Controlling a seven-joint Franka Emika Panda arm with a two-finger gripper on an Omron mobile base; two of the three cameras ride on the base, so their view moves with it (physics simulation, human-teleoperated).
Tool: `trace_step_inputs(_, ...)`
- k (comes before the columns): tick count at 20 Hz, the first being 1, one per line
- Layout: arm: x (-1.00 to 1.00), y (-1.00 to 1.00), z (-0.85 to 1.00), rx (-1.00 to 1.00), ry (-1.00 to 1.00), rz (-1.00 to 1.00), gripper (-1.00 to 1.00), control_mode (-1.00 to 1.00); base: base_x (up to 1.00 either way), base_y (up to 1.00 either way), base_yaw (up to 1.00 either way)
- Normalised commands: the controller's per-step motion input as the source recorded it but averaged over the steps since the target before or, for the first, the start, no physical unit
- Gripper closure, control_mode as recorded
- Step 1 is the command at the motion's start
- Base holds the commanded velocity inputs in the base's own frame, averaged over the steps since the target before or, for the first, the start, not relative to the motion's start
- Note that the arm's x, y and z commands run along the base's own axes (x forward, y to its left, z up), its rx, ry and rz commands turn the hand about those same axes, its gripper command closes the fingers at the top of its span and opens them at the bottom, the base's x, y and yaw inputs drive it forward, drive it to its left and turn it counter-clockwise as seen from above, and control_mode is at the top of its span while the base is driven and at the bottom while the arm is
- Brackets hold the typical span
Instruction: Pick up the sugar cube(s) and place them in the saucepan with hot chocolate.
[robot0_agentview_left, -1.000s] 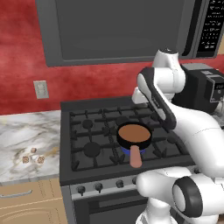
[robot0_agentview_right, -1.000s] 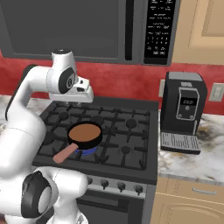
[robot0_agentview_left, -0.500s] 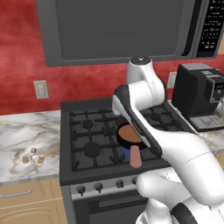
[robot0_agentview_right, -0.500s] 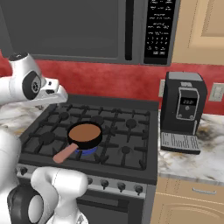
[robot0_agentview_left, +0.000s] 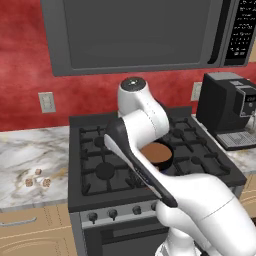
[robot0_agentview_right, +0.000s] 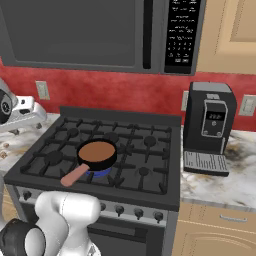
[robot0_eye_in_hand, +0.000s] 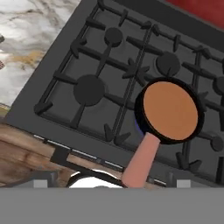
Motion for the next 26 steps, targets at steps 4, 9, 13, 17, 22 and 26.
trace_step_inputs(4, -0.10, 0.73, -0.49, 0.12, 0.00, 0.31, -1.00, -1.00, 0.00, 0.00, 0.00)
trace_step_inputs(9, 0.04, 0.93, -0.86, 0.14, 0.00, 0.24, -1.00, -1.00, 0.00, 0.00, 0.00)
trace_step_inputs(13, 0.19, 0.82, -0.76, 0.08, 0.00, 0.11, -1.00, -1.00, 0.00, 0.00, 0.00)
trace_step_inputs(17, 0.24, 0.63, -0.30, 0.00, 0.00, 0.01, -1.00, -1.00, 0.00, 0.00, 0.00)
trace_step_inputs(22, 0.43, 0.79, -0.12, 0.00, 0.00, 0.00, -1.00, -1.00, 0.00, 0.00, 0.00)
trace_step_inputs(26, 0.27, 0.41, 0.03, -0.04, 0.00, 0.00, -1.00, -1.00, 0.00, 0.00, 0.00)
